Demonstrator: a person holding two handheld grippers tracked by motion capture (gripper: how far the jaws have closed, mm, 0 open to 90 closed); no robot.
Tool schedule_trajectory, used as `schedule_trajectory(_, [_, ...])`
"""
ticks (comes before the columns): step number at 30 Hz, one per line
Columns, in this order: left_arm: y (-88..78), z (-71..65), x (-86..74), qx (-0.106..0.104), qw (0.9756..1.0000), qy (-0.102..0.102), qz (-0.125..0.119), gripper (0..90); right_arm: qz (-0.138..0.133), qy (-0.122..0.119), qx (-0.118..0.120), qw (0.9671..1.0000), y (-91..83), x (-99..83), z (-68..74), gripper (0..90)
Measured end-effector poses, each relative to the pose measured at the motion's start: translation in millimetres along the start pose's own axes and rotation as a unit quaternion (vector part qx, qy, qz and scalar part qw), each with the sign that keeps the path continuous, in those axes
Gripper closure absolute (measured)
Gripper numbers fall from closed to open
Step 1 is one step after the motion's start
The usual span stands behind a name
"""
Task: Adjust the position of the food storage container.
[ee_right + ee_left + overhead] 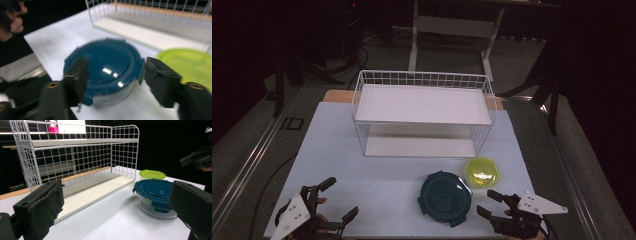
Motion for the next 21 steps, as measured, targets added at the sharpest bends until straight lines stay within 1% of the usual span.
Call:
schedule_trajectory(1, [0.0, 0.3, -0.1, 0.000, 1.0000, -0.001, 0.000, 0.0, 0.010, 0.003, 0.007, 0.9999, 1.8, -3.5, -1.0, 43.0])
schedule_trajectory(3, [0.3, 0.6, -0.2, -0.001, 1.0000, -0.002, 0.000, 0.0, 0.022, 0.004, -0.001, 0.9997, 4.6, -9.5, -4.6, 50.3])
schedule_trajectory(5, [0.5, 0.6, -0.4, -0.002, 1.0000, -0.003, 0.000, 0.0, 0.035, 0.007, -0.007, 0.9993, 6.1, -15.4, -8.4, 59.9])
schedule_trajectory(6, [0.4, 0.7, -0.6, -0.002, 1.0000, -0.003, 0.001, 0.0, 0.043, 0.011, -0.001, 0.9990, 7.5, -18.2, -9.6, 63.6])
schedule_trajectory(7, [0.3, 0.6, -0.5, -0.002, 1.0000, -0.003, 0.000, 0.0, 0.052, 0.012, 0.002, 0.9986, 9.0, -21.0, -10.7, 66.0])
schedule_trajectory(10, [0.5, 0.1, -0.5, -0.002, 1.0000, -0.001, 0.000, 0.0, 0.075, 0.015, 0.004, 0.9971, 13.7, -28.7, -14.1, 73.3])
schedule_trajectory(13, [0.9, -0.2, -1.0, -0.004, 1.0000, 0.000, 0.003, 0.0, 0.089, 0.019, 0.002, 0.9958, 18.2, -35.4, -18.0, 87.4])
schedule_trajectory(14, [0.9, -0.3, -0.9, -0.004, 1.0000, -0.001, 0.002, 0.0, 0.096, 0.020, 0.000, 0.9952, 19.5, -37.8, -19.6, 89.7])
schedule_trajectory(15, [0.9, -0.3, -0.8, -0.004, 1.0000, -0.001, 0.002, 0.0, 0.099, 0.023, 0.005, 0.9948, 20.9, -39.6, -19.9, 89.8])
schedule_trajectory(21, [1.3, 0.3, -1.8, -0.004, 1.0000, -0.002, 0.005, 0.0, 0.101, 0.028, 0.018, 0.9943, 28.0, -41.1, -20.7, 90.0])
Point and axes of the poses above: each handheld gripper's, and its own axes: y roughly forward along the jaws, x roughly out of its top, z roughly to its left, the point moved 7 cm from there along y, roughly forward along the jaws, and after that the axes turned 14 degrees about x, right-handed, at the moved point
